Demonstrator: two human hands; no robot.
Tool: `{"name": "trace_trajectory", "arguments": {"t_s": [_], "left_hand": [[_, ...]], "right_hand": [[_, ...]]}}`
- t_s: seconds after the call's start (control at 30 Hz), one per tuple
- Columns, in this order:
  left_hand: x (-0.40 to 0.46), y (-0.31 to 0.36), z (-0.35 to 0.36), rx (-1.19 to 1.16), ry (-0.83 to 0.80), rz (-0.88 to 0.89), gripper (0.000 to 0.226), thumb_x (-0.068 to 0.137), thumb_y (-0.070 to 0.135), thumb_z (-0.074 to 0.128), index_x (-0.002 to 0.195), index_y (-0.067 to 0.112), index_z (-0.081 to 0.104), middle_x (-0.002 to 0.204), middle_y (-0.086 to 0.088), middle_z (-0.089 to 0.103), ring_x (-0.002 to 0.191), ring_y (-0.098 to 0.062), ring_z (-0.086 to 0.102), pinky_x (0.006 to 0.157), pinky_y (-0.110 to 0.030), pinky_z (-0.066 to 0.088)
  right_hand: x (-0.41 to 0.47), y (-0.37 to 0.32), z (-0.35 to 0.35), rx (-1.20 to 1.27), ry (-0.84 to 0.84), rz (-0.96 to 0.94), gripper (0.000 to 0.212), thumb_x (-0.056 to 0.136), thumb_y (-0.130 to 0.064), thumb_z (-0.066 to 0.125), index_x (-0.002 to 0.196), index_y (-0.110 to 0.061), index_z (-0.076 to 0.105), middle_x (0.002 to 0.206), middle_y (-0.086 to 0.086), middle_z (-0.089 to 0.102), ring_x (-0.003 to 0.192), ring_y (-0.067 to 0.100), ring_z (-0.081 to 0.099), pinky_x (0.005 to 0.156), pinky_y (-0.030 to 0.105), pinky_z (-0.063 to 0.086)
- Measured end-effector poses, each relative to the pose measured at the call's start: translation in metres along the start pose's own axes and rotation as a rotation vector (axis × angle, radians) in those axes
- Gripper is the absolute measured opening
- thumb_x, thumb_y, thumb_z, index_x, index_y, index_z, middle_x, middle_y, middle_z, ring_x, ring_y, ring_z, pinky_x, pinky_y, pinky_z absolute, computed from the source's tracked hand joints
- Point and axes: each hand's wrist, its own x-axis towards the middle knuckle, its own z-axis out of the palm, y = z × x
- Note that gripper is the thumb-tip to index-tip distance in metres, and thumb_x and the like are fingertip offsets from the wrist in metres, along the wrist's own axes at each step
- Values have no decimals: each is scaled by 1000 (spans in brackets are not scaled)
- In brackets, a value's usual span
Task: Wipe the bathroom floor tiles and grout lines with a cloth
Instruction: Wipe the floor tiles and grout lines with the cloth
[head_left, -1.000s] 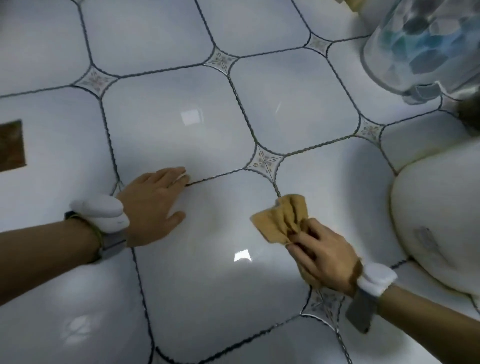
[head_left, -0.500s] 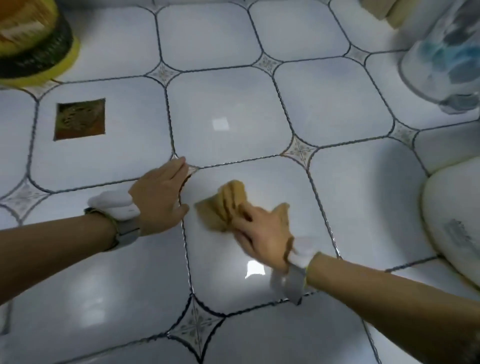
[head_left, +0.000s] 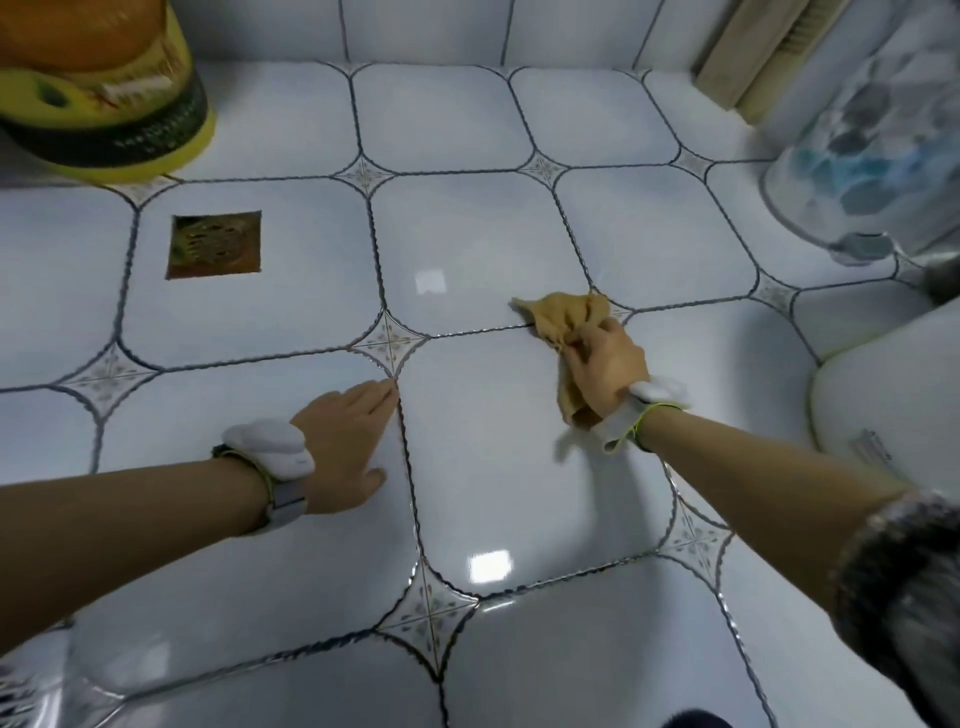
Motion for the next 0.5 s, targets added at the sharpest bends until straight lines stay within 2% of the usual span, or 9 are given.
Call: {"name": "trace_trajectory", "arguments": {"t_s": [0.1,0.2,0.27,0.3,0.33,0.4,0.5], "left_hand": [[6,7,-2,-32,22,-19,86,88,48,50,151,8,8,160,-5,9,146,-19,14,117,-32,20],[12,17,2,-43,35,19,85,87,46,51,151,9,8,160,-4,7,147,-18,11,117,-32,20],[19,25,3,-36,13,66,89,85,47,53,152,9,7,161,-5,5,147,-18,10,117,-33,20],[22,28,4,-30,-4,75,93,84,48,55,152,8,5,161,-5,3,147,-18,8,118,-33,19],[25,31,4,-24,-10,80,97,83,51,55,152,8,3,161,-5,1,147,-18,7,118,-33,18],[32,37,4,-21,-28,91,102,81,57,55,151,8,0,161,-5,-1,147,-18,6,119,-33,16],[44,46,5,-22,1,118,102,81,62,52,151,7,3,160,-6,2,147,-19,7,118,-34,17]], "right_hand": [[-62,-34,-1,24,-80,-263,11,92,-25,51,97,-24,61,109,4,55,79,36,61,67,40,46],[-157,-57,5,59,-207,-574,4,89,-29,50,93,-27,52,95,-2,50,64,26,55,63,44,43],[-186,-46,4,18,-316,-718,2,90,-29,54,90,-30,53,96,-4,43,69,20,50,59,41,42],[-182,-33,2,17,-345,-729,3,91,-29,56,93,-30,55,99,-4,42,74,19,50,58,38,44],[-168,-19,-1,46,-339,-695,5,93,-28,58,98,-28,58,101,-2,44,77,20,50,57,36,45],[-130,16,-4,92,-178,-535,12,94,-23,63,105,-21,66,99,5,51,73,26,54,59,32,47],[-81,75,-14,25,56,-74,15,95,-24,61,108,-19,67,100,8,51,71,34,57,63,34,44]]}}
